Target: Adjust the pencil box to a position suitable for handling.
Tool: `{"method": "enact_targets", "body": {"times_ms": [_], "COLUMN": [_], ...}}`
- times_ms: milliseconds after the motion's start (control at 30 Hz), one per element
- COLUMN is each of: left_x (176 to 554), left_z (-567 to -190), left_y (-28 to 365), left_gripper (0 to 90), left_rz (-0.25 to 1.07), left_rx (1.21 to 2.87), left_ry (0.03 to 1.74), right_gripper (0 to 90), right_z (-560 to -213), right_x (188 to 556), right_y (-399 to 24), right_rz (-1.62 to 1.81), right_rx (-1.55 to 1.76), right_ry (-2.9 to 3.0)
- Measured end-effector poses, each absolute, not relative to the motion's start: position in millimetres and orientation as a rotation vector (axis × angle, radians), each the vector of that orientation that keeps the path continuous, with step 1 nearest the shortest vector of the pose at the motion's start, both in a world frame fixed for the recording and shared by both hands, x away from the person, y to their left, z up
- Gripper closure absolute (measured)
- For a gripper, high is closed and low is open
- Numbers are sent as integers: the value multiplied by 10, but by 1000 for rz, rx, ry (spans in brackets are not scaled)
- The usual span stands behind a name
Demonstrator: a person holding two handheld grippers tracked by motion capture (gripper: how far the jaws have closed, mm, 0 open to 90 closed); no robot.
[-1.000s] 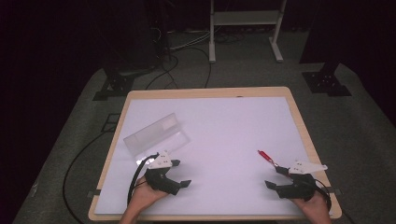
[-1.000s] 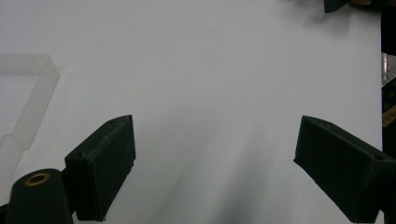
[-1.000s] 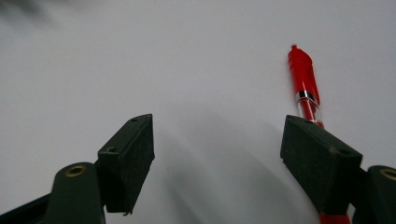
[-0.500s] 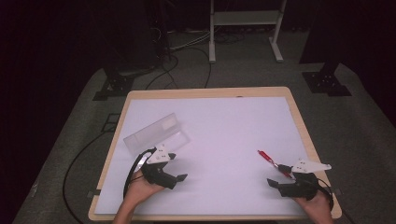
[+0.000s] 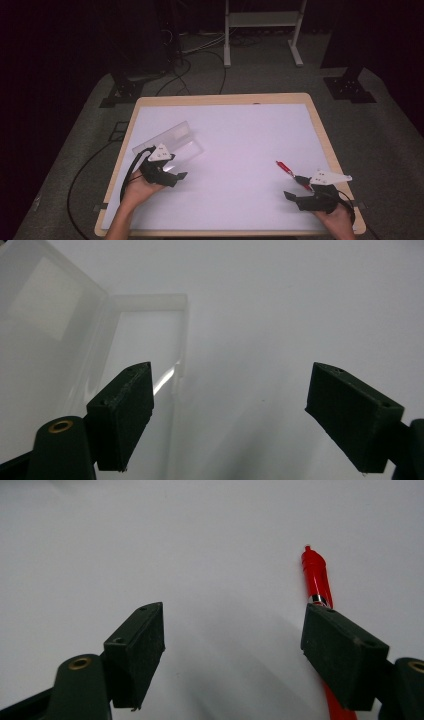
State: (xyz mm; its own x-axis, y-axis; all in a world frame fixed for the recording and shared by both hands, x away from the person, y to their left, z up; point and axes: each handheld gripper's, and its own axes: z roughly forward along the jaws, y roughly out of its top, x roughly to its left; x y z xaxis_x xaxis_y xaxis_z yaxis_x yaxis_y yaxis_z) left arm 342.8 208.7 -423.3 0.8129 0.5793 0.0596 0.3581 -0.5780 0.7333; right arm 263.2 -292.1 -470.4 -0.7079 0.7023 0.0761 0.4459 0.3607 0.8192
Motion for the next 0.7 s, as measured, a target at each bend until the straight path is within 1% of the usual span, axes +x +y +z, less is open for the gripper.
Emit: {"method": "enact_targets", "body": {"times_ms": [67, 133, 200, 467, 500, 600, 700], "left_x": [3483, 3506, 3565, 3662, 3671, 3707, 3722], "left_z": [-4237, -4242, -4252, -4350, -4357, -4408, -4427], "left_y": [2122, 2132, 2169, 2223, 2223, 2206, 2197], "left_gripper": [224, 231, 302, 475, 475, 541, 577], "left_rz": [378, 374, 364, 339, 337, 306, 304], "left_rx": [2261, 2262, 2286, 2317, 2324, 2355, 2360], "left_ry": [692, 701, 696, 726, 730, 739, 744], "right_gripper": [245, 245, 245, 242, 240, 240, 240], "right_z": [-4693, -4689, -4684, -4680, -4678, -4665, -4660], "right_x": [2621, 2618, 2613, 2608, 2608, 2602, 2598], "right_y": [-2912, -2903, -2879, -2877, -2879, -2895, -2904], "right_rz": [1271, 1275, 1267, 1261, 1260, 1258, 1260], "right_rx": [1012, 1007, 993, 988, 987, 988, 991], "right_ry": [2338, 2339, 2347, 2349, 2346, 2337, 2334]}}
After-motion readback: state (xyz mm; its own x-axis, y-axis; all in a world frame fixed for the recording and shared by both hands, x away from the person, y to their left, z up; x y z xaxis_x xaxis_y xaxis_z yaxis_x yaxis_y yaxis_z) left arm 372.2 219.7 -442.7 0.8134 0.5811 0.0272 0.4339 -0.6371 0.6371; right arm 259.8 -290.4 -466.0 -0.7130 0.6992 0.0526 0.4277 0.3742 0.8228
